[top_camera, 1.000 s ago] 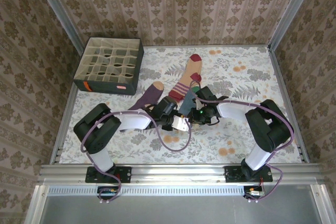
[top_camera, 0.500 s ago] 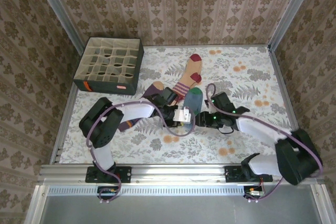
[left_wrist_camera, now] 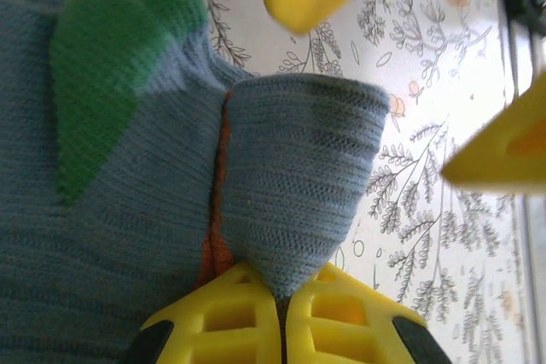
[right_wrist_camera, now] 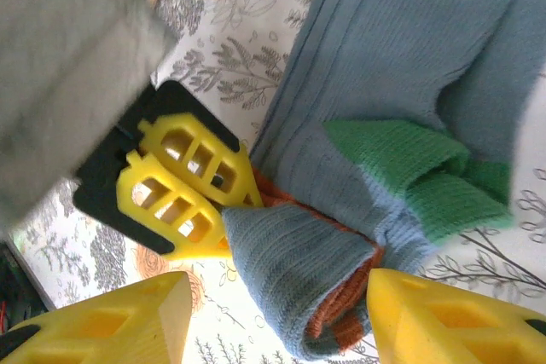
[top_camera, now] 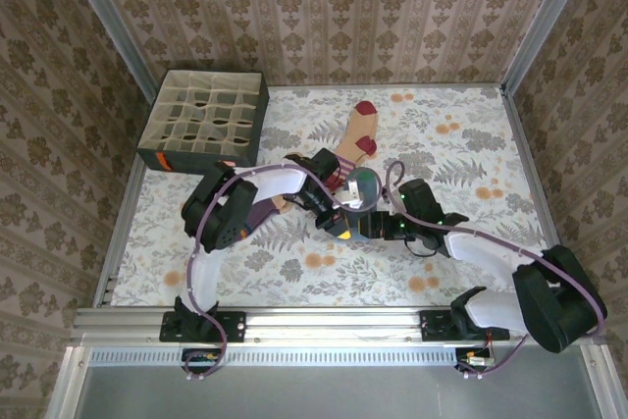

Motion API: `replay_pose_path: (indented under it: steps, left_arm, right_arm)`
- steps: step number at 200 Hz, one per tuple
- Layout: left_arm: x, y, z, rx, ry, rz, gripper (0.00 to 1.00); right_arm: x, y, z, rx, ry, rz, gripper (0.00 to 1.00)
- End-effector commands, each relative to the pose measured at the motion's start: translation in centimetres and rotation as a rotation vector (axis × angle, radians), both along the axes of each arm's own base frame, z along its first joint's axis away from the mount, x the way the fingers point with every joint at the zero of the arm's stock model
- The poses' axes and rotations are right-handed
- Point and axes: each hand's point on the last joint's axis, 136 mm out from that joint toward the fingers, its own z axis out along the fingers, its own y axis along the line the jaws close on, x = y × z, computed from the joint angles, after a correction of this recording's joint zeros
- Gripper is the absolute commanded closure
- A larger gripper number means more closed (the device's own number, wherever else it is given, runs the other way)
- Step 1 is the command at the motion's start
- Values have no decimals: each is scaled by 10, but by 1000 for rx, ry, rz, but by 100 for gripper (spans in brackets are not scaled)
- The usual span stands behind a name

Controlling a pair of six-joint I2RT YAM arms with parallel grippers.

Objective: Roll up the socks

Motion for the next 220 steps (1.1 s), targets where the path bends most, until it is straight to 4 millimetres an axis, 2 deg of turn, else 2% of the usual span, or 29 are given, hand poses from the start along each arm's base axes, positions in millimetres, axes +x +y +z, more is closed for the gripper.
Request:
replay_pose_path:
  steps: [1, 49, 54, 68, 96, 111, 131, 140, 156, 159, 194, 220]
  left_arm:
    - [-11, 13, -9, 107, 172, 72, 96]
    - [-11, 12, -11, 101, 231, 76, 96]
    - [-12, 12, -11, 99, 232, 73, 96]
    - [-13, 12, -11, 93, 221, 61, 96]
    - [-13, 11, -11, 71, 168, 33, 95]
    - [-11, 7, -8, 33, 96, 12, 93]
    - [-7, 1, 1, -50, -21, -11, 92]
    - [-6, -2, 4, -79, -43, -21, 94]
    - [-7, -4, 6, -91, -35, -47, 99]
    - [-7, -5, 7, -93, -32, -55, 99]
    - [-17, -3, 4, -88, -6, -124, 100]
    - [-23, -2, 4, -102, 18, -145, 100]
  right_arm:
    - [4, 20, 10, 52, -55, 87, 45]
    - [1, 20, -12, -6, -7, 104, 47]
    - [-1, 19, -22, -21, 21, 102, 48]
    - [-1, 17, -29, -37, 39, 93, 56]
    - [1, 12, -33, -63, 70, 51, 84]
    - [-1, 12, -32, -58, 95, 34, 91]
    - [-7, 12, -30, -51, 139, 28, 93]
    - [-10, 15, -26, -33, 156, 46, 91]
    - [-16, 12, -26, -56, 163, 59, 73]
    - [-15, 12, -20, -51, 141, 59, 71]
    - [-12, -10, -3, -92, 20, 0, 50]
    - [-9, -13, 6, -79, -34, -2, 44]
